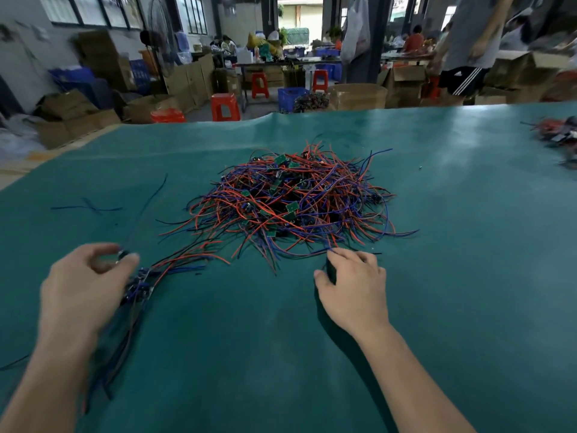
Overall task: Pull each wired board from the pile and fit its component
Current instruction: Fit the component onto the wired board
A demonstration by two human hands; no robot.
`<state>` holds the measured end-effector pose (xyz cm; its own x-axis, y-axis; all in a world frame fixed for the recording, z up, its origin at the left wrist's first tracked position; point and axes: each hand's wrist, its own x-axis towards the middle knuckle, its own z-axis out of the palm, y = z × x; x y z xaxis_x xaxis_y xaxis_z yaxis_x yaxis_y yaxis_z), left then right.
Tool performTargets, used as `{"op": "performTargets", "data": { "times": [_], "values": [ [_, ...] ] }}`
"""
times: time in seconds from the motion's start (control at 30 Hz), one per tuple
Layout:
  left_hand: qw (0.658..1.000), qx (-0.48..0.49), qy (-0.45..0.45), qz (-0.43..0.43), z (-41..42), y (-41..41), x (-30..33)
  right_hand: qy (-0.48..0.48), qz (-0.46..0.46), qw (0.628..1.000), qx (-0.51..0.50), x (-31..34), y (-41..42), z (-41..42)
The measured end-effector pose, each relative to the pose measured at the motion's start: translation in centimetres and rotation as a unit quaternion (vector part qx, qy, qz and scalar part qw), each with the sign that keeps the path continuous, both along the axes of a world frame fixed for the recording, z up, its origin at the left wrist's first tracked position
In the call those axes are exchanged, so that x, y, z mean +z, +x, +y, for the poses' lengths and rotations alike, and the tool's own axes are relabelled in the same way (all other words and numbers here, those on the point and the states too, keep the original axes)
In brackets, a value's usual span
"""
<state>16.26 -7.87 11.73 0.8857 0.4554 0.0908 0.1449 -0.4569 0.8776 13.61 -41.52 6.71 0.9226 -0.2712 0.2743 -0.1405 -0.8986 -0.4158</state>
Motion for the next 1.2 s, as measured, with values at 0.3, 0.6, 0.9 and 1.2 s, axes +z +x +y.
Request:
{"op": "performTargets", "data": {
  "times": [0.3,0.6,0.9,1.2],
  "values": [
    [0.992,-0.117,-0.009,-0.056,-8.4,-0.7,-0.1,0.362,-0.175,0.914,-0.050,1.9,-0.9,-0.1],
    [0.829,-0.308,-0.455,0.101,-20.8,-0.2,-3.0,0.458,-0.045,0.869,0.180,3.0,-2.2,1.1],
    [0.857,-0.315,-0.401,0.068,-20.6,-0.2,-3.6,0.525,-0.022,0.823,0.215,3.1,-2.2,0.6],
    [0.833,-0.397,-0.384,0.045,-20.2,-1.0,-3.3,0.457,-0.073,0.885,0.049,1.7,-1.0,-0.3]
  ]
}}
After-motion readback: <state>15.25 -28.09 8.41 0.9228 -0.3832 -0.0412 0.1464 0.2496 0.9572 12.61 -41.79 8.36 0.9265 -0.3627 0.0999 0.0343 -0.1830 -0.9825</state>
